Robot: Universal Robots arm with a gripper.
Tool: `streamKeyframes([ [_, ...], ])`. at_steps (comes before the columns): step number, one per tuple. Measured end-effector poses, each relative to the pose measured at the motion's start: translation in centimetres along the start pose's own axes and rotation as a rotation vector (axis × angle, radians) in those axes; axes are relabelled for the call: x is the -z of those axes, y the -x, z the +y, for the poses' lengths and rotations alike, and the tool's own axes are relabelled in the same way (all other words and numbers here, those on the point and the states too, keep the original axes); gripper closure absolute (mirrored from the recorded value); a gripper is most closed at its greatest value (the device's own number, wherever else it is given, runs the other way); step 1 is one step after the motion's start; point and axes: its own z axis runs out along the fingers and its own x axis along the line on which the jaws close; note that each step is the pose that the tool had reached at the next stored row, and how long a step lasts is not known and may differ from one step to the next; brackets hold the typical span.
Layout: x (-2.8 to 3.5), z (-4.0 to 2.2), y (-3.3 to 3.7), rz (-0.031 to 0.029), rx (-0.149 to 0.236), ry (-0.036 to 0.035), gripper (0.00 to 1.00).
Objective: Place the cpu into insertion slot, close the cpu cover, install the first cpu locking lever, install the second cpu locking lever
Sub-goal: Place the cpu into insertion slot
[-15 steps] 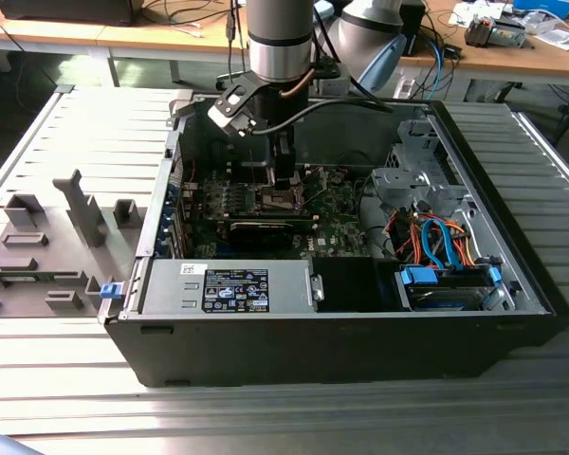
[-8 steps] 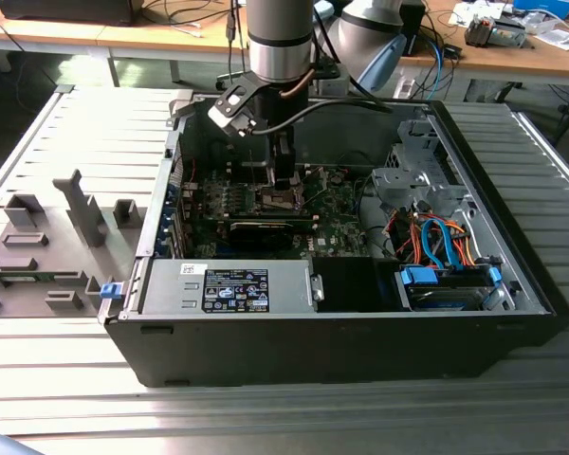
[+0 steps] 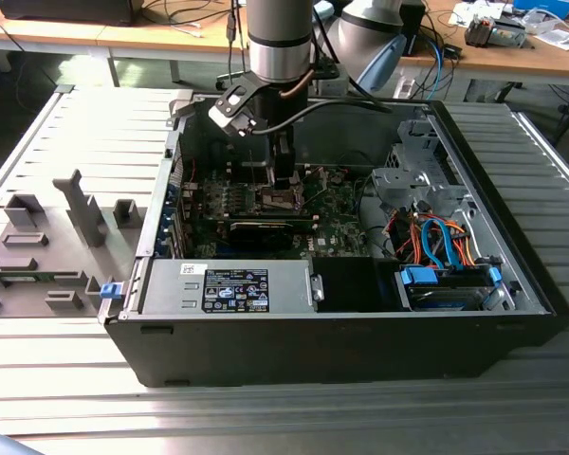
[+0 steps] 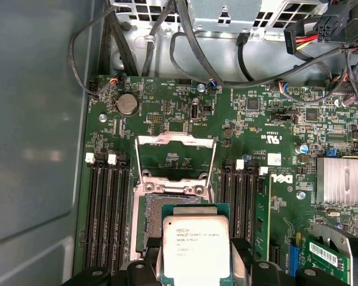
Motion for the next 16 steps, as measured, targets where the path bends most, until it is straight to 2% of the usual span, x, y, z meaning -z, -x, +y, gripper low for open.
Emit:
streamKeyframes([
  [16,-0.28,-0.01,-0.19,0.0,0.0,0.0,0.46],
])
